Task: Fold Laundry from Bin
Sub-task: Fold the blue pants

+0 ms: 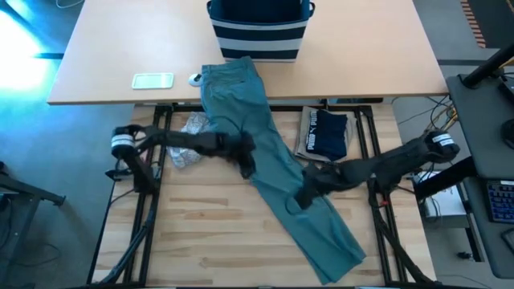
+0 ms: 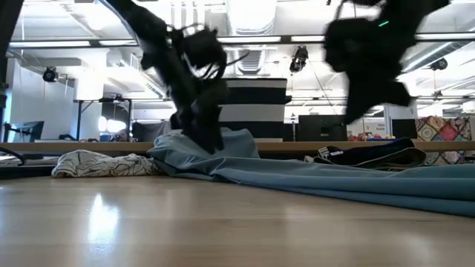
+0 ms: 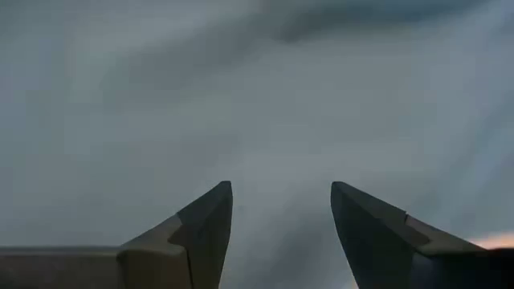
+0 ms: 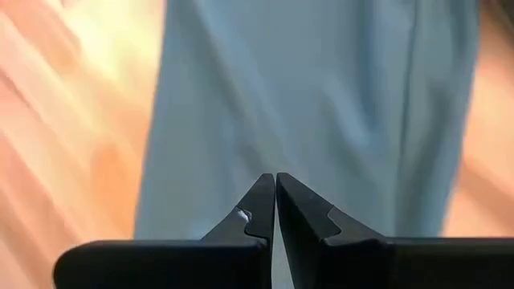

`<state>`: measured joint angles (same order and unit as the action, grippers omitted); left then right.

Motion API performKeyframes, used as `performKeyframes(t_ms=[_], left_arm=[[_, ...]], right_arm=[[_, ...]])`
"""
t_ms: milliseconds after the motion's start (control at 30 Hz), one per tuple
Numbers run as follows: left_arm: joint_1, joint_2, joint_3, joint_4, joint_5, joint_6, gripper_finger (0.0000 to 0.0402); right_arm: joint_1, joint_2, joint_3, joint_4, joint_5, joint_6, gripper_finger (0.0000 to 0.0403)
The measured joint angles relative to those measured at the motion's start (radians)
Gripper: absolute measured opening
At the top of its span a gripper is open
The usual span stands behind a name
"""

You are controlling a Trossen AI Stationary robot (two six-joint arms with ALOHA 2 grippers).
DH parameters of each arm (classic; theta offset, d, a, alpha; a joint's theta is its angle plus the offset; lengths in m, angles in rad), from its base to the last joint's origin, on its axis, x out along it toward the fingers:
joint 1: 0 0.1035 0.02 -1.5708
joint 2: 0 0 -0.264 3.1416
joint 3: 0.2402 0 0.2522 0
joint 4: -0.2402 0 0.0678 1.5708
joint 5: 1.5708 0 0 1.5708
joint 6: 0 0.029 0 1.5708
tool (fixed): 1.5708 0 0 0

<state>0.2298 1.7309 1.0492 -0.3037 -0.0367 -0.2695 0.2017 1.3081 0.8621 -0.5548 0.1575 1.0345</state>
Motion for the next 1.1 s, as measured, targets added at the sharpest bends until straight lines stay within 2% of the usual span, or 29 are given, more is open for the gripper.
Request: performKeyframes(t_ms=[133,267,367,500,633,767,967,1100], left_arm=[[0.15,-0.015,-0.044,0.012,0.02,0.083,0.0196],[0.262,-0.025,-0.095,0.019,0.081,0.13,0.0196],[0.293,-0.026,-0.142,0.026,0.094,0.167,0.0196],[0.296,-0.026,-0.202,0.075,0.093,0.181,0.0196],[0.293,-0.032,-0.237,0.124,0.1,0.163,0.0196],[0.295,-0.04,-0.244,0.125,0.102,0.155,0.0196],[0.328,-0.076,-0.242,0.112,0.106,0.137,0.0196],[0.363,-0.112,-0.209,0.092,0.105,0.158,0.0196]], right_arm=[[-0.209,0.07,0.004,0.179,-0.052,-0.144,0.0012],[-0.452,0.211,0.072,0.294,-0.174,-0.283,0.0012],[-0.593,0.345,0.187,0.306,-0.25,-0.407,0.0012],[-0.707,0.544,0.369,0.223,-0.329,-0.522,0.0012],[-0.774,0.695,0.557,0.127,-0.342,-0.6,0.0012],[-0.815,0.758,0.715,-0.023,-0.242,-0.644,0.0012],[-0.815,0.69,0.809,-0.27,-0.235,-0.795,0.0012],[-0.712,0.57,0.769,-0.457,-0.259,-0.871,0.001]])
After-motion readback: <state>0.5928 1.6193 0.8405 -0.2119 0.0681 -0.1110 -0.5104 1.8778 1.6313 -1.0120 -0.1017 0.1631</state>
